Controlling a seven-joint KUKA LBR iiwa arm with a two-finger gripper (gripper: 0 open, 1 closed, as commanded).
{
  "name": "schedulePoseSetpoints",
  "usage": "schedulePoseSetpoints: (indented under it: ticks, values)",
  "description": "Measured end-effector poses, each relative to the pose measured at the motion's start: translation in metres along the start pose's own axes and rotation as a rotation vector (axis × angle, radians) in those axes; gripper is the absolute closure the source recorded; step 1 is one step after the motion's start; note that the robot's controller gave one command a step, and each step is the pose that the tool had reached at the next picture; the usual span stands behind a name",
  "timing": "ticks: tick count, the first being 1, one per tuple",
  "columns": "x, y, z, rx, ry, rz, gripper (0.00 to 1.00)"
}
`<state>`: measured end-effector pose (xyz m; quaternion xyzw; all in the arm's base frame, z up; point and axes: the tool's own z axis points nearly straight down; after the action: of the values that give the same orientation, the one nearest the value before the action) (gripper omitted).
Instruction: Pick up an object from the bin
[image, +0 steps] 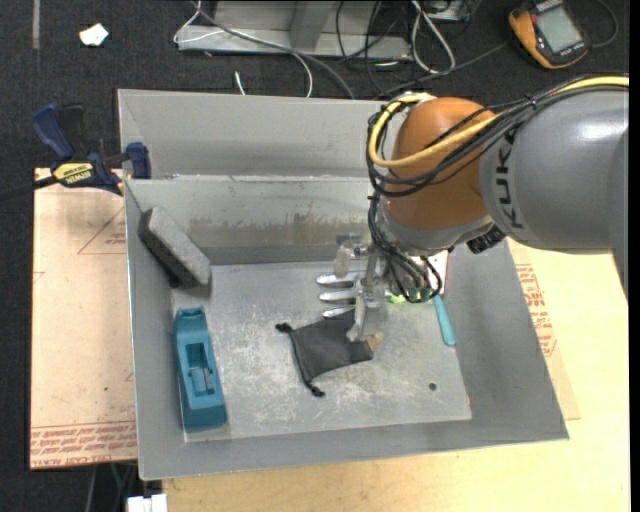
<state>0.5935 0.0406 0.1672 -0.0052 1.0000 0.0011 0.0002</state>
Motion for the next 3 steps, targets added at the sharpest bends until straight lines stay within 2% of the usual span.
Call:
schedulePoseSetpoints:
  ticks: [1, 2, 3]
  values:
    - [0.006, -0.019, 0.059, -0.003, -0.01, 0.123, 0.0]
    - [0.006, -0.022, 0.1, -0.001, -0.009, 0.124, 0.0]
    - [0.006, -0.025, 0.092, -0.004, -0.017, 0.177, 1.0]
